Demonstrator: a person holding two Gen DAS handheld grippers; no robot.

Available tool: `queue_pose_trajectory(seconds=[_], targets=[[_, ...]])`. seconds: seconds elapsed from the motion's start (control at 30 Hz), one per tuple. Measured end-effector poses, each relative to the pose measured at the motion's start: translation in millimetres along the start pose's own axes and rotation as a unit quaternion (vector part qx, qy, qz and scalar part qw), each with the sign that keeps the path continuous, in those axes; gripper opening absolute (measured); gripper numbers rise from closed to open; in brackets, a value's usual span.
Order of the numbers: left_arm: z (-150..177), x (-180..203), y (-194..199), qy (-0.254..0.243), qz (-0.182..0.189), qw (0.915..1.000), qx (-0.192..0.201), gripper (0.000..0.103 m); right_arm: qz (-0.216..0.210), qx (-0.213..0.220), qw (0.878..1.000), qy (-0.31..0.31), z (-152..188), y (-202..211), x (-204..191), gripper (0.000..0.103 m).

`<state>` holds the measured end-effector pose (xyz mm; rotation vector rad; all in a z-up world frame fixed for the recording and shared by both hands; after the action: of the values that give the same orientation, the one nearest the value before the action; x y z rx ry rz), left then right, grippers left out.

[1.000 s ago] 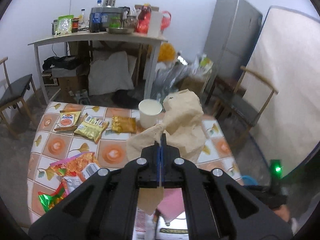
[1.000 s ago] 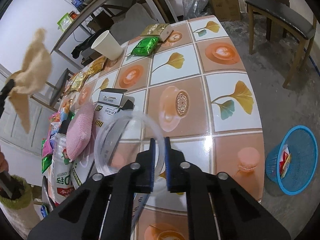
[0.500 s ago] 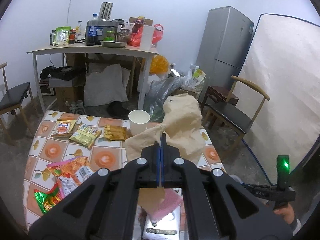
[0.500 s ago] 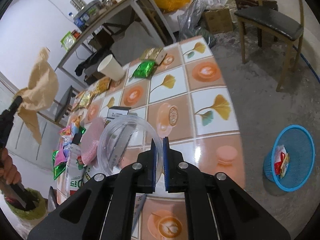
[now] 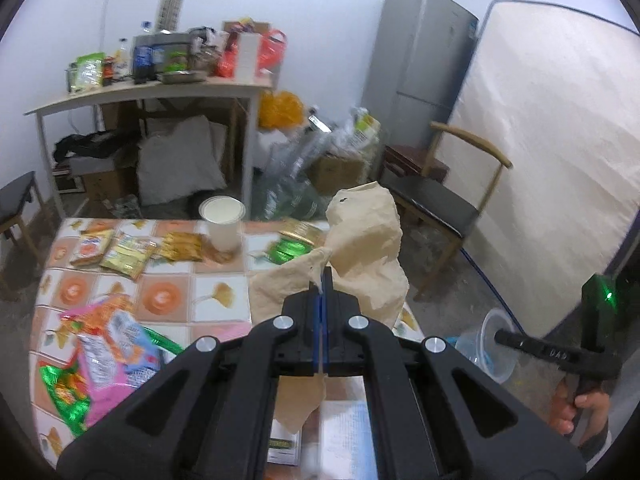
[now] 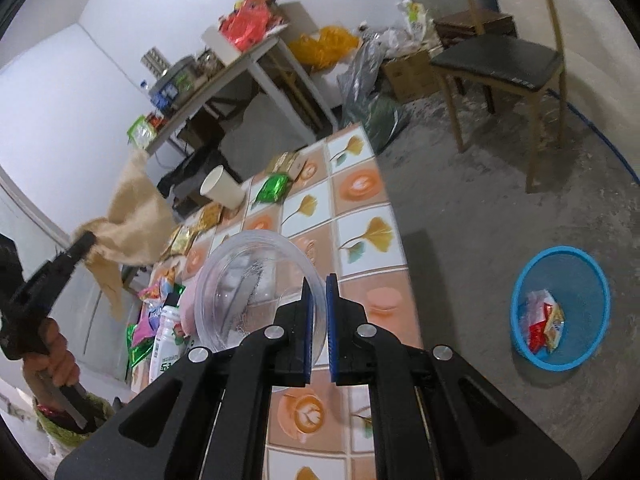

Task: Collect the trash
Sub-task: 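Carry the brown paper and plastic lid over the blue wastebasket and release both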

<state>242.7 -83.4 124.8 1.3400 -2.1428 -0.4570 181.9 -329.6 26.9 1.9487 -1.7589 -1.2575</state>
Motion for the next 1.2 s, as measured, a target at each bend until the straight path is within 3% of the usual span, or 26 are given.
queue_pose_trajectory(seconds=[0.23, 0.47, 0.7, 0.73, 0.77, 0.83, 0.97, 1.07, 1.13, 1.17, 1.2], targets=[[21, 74, -34, -0.040, 0.065, 0.9953, -0.059, 0.000, 0.035, 0.043, 0.998, -0.037, 11, 57, 49, 0.006], [34, 161, -77, -0.052, 0.138, 0.9836, -0.104, 0.000, 0.098, 0.064, 0.988, -0.105, 44, 97, 120, 0.006], [86, 264, -159, -0.065, 0.197, 0.9527, -0.222, 0.000, 0.168, 0.067, 0.966, -0.183, 90, 124, 194, 0.006], [96, 275, -173, -0.064, 0.200, 0.9468, -0.244, 0.000, 0.171, 0.066, 0.964, -0.193, 95, 125, 202, 0.006], [112, 290, -194, -0.060, 0.210, 0.9341, -0.282, 0.000, 0.173, 0.063, 0.961, -0.207, 101, 125, 214, 0.006], [130, 303, -218, -0.054, 0.211, 0.9221, -0.320, 0.000, 0.181, 0.055, 0.956, -0.223, 109, 120, 231, 0.006], [167, 329, -262, -0.066, 0.188, 0.9151, -0.350, 0.000, 0.189, 0.038, 0.949, -0.250, 122, 106, 258, 0.006], [190, 336, -291, -0.032, 0.185, 0.8996, -0.394, 0.000, 0.194, 0.027, 0.944, -0.266, 123, 91, 277, 0.006], [199, 340, -306, -0.025, 0.179, 0.8966, -0.404, 0.000, 0.194, 0.019, 0.942, -0.274, 121, 79, 291, 0.006], [205, 343, -316, -0.022, 0.173, 0.8958, -0.409, 0.001, 0.195, 0.015, 0.941, -0.276, 119, 73, 296, 0.007], [208, 347, -327, -0.016, 0.168, 0.8938, -0.415, 0.012, 0.201, 0.009, 0.939, -0.278, 115, 64, 306, 0.007]])
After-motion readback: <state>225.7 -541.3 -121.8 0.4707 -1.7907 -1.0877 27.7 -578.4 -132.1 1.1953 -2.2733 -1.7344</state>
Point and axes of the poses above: each gripper's, at about its wrist camera, not at the fingertips, and y roughly against the way its jaws point, x to its right, z to its underside, the point moved 3 cm from there along -y, roughly the way its jaws point, and after that the axes turned 6 degrees about y, right-handed, at the moved point
